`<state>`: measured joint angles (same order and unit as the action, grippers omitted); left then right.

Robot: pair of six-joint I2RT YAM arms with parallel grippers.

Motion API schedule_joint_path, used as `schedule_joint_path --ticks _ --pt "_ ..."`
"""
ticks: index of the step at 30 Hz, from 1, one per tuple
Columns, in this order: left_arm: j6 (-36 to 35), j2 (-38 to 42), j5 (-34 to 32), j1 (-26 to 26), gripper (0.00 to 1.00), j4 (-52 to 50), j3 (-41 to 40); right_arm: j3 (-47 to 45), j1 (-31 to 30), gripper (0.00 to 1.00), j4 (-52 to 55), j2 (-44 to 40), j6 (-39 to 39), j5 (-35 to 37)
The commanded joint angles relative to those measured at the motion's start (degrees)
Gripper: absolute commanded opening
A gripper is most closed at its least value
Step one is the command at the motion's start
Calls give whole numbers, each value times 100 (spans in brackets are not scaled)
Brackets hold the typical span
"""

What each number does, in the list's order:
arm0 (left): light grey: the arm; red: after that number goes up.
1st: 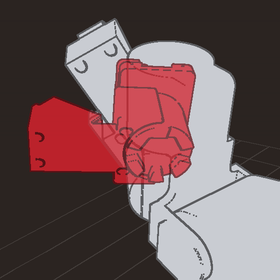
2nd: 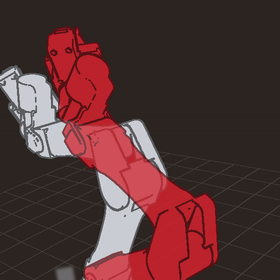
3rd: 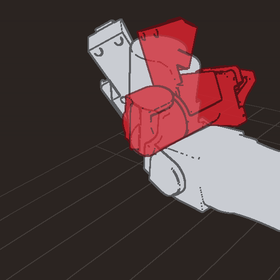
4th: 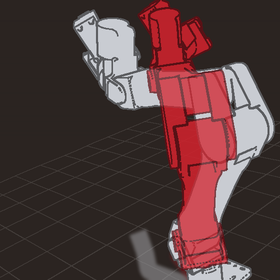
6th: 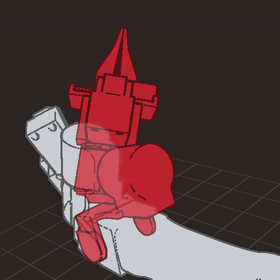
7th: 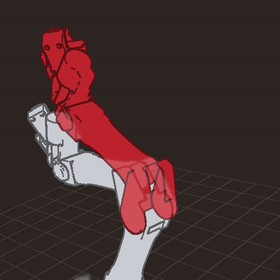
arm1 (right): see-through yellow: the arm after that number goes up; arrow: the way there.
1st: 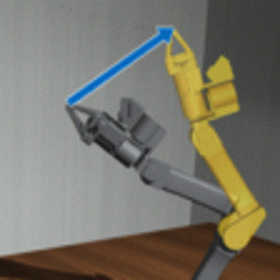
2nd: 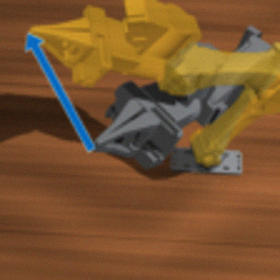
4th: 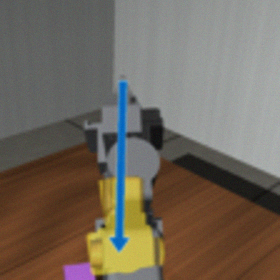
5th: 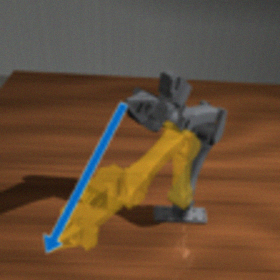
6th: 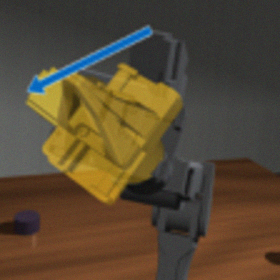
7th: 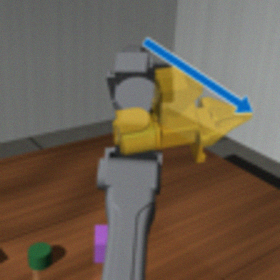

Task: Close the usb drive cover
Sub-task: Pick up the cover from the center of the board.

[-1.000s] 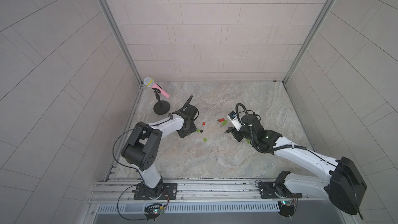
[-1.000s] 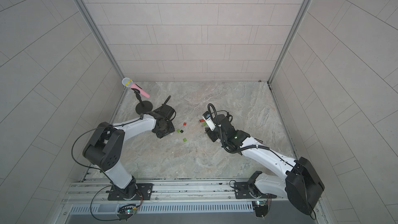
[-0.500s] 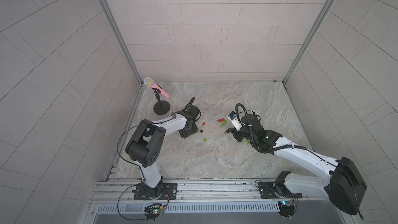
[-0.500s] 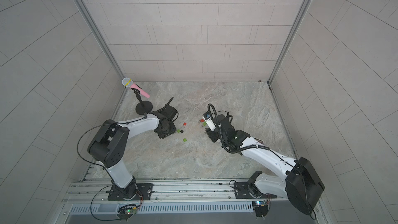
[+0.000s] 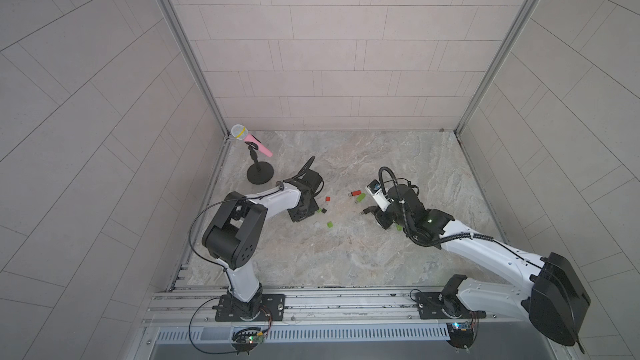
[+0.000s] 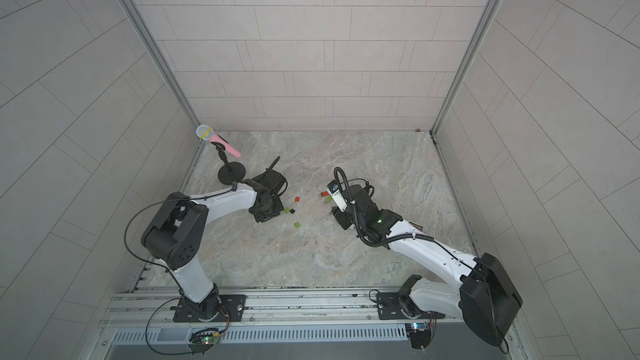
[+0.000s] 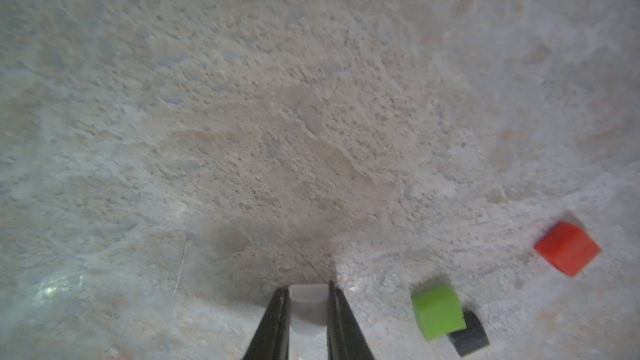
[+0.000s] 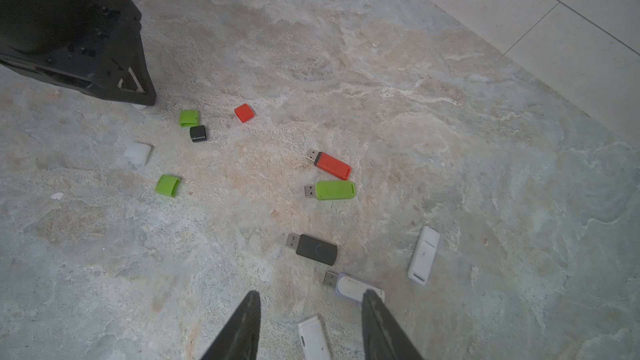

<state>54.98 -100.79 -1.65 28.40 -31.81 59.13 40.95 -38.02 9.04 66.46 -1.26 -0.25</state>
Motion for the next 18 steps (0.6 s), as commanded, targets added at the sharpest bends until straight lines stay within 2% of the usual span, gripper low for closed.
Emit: schedule_joint_path --ticks 1,9,13,18 --pt "-306 -137 -30 25 15 -263 -75 -76 51 49 115 -225 29 185" --pt "-1610 768 -225 34 13 -413 -55 -304 665 49 260 -836 408 118" --pt "-2556 1172 125 116 14 -396 -56 -451 1182 49 441 -1115 663 -57" --pt "-3693 1543 187 736 13 -256 -67 -441 2078 48 758 -1225 1269 -575"
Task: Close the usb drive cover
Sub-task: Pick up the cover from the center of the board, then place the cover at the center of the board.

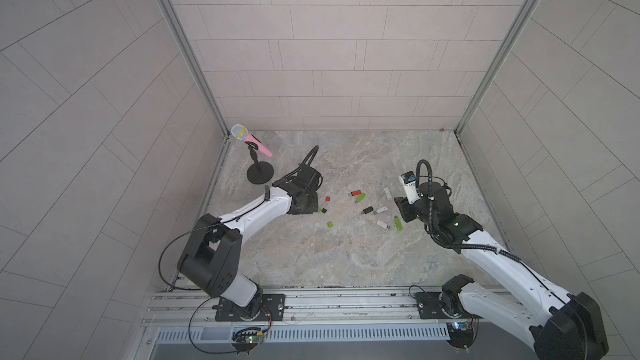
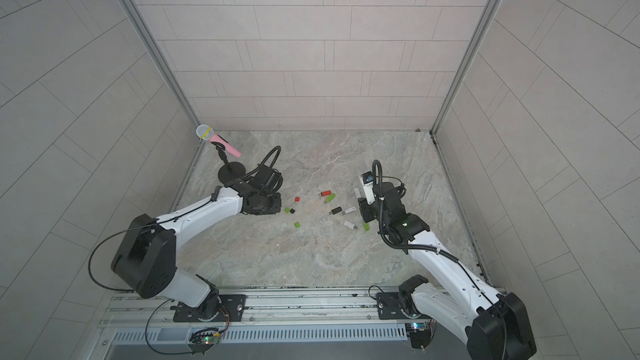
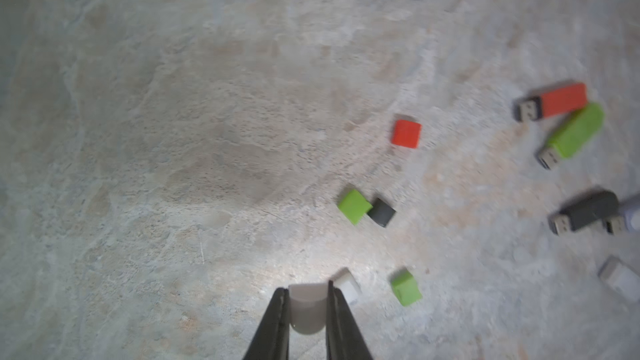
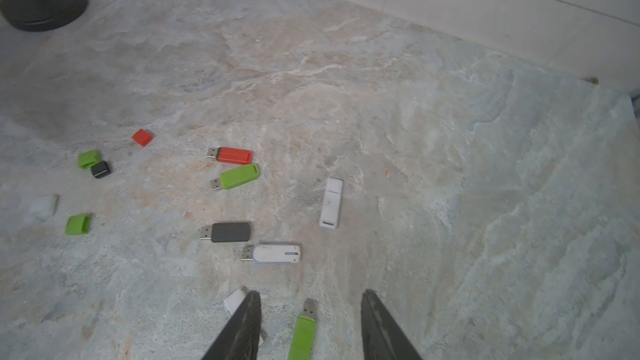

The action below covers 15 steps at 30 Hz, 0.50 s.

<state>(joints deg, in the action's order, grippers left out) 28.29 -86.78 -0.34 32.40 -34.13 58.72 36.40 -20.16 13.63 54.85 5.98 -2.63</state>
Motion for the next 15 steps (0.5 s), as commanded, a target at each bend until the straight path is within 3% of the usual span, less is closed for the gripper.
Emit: schedule_joint_path --ticks 1,8,15 --pt "-1225 161 48 502 14 37 -42 32 396 48 345 -55 627 -408" --pt "-2393 -129 -45 1746 15 454 -150 133 522 48 496 -76 782 -479" --pt "-3341 -771 -53 2387 18 539 -124 183 557 47 588 -93 769 -338"
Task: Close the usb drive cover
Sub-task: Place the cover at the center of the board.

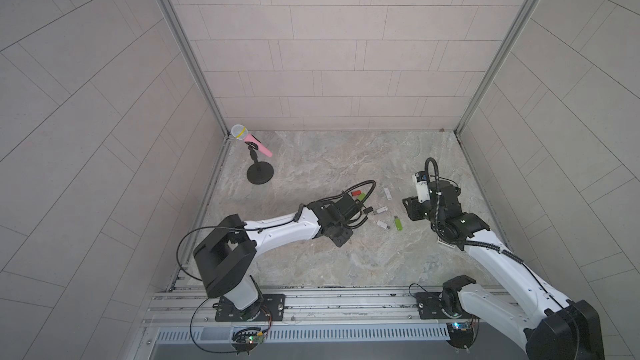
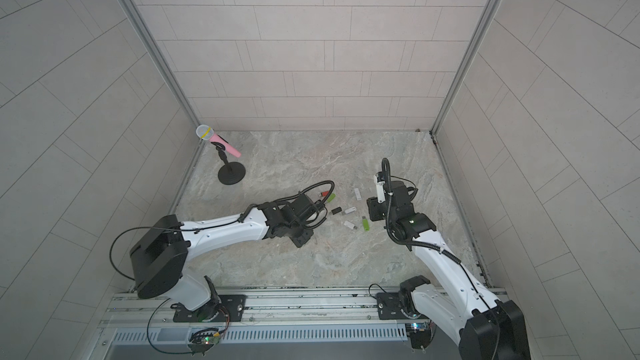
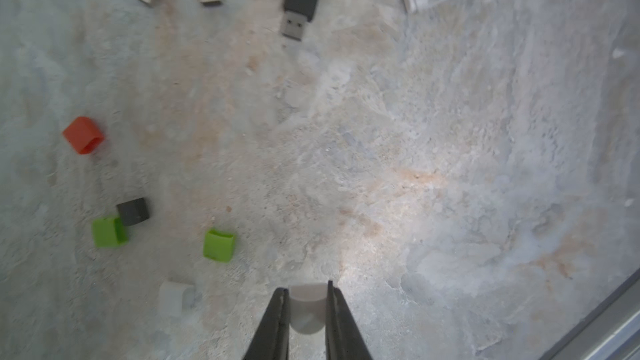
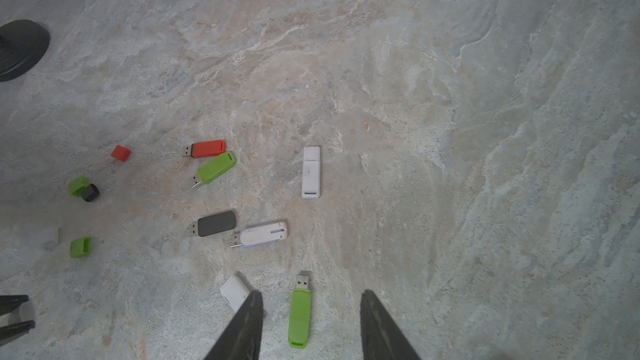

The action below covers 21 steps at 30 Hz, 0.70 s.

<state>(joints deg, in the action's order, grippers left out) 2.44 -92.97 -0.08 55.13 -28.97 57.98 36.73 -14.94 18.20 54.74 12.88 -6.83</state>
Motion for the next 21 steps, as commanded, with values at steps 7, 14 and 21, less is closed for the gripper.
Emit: schedule_joint_path --ticks 7,14,21 --pt "-1443 -516 -89 197 18 -26 27 177 86 47 165 -104 4 108" --pt "-1925 -902 12 270 19 -327 236 168 104 48 163 -140 -49 111" --pt "-2138 -919 52 279 24 -500 330 194 105 48 167 -150 -171 -5"
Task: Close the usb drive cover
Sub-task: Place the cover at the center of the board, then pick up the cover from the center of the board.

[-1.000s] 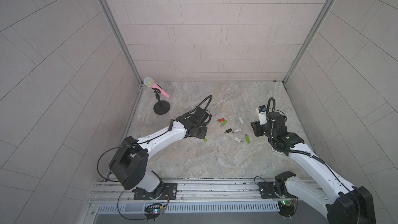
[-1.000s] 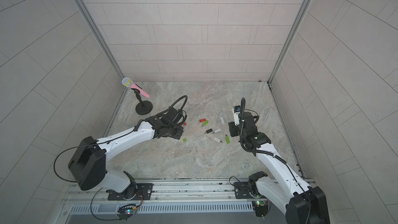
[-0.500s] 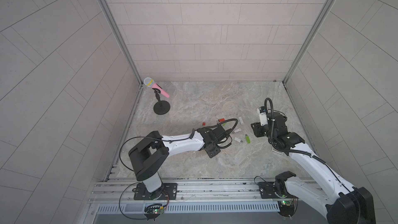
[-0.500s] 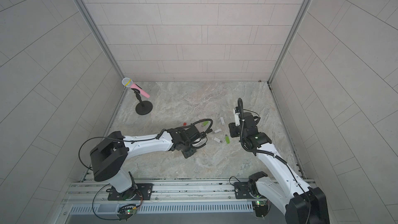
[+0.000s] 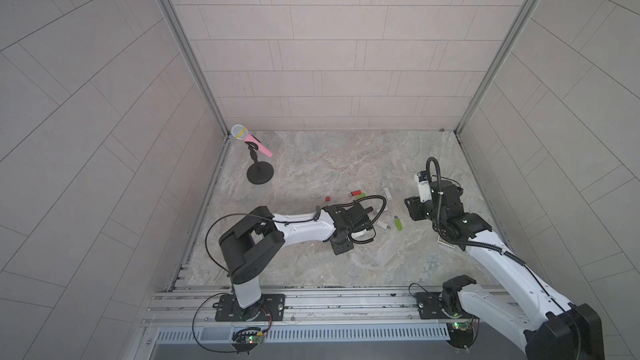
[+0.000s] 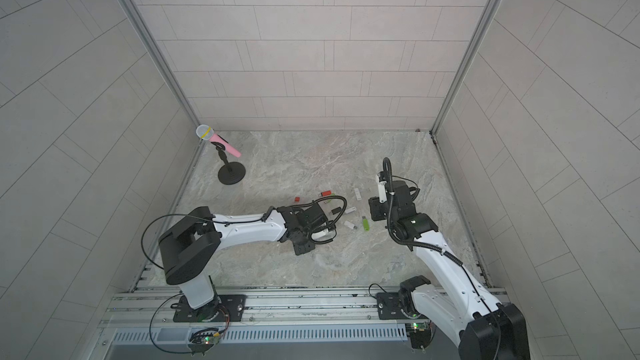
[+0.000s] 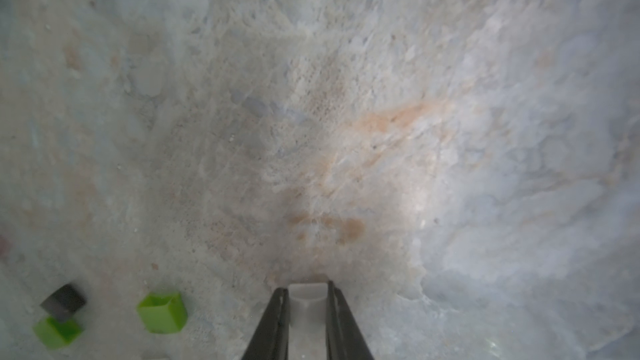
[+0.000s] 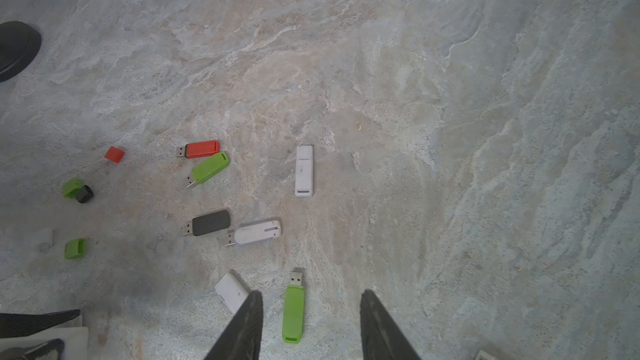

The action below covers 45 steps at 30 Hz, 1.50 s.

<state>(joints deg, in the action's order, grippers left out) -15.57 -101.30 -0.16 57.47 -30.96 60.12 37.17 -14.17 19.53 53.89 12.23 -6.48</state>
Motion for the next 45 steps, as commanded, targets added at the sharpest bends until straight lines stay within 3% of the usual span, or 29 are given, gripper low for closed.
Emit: schedule_joint_path --ticks 1,7,11,15,19,21,27,36,45 --pt "-361 -33 74 44 28 -314 110 155 28 47 42 -59 -164 -85" --pt "-370 630 82 45 47 -134 -38 285 29 48 162 23 -512 -254" --pt "104 1554 208 -27 52 248 -289 443 28 49 262 113 -1017 -605" --pt "1336 3036 65 -355 56 1515 -1134 527 -2 49 293 285 -1686 -1378" --pt "2595 4329 -317 -892 64 2748 -2244 635 -324 49 412 487 -2145 -1619" --pt "3093 4821 -637 -1109 67 2920 -2601 682 -581 49 517 600 -2456 -1655" --pt "3623 6080 -1263 -1654 77 2320 -3073 940 -1586 49 811 1065 -3270 -1192" --pt "4592 6033 -825 -2823 81 1707 -3015 1467 -2256 49 1086 1931 -3987 -1074" --pt "5421 6106 -398 -3521 83 1266 -3105 1960 -2453 47 1889 2526 -5116 -1447"
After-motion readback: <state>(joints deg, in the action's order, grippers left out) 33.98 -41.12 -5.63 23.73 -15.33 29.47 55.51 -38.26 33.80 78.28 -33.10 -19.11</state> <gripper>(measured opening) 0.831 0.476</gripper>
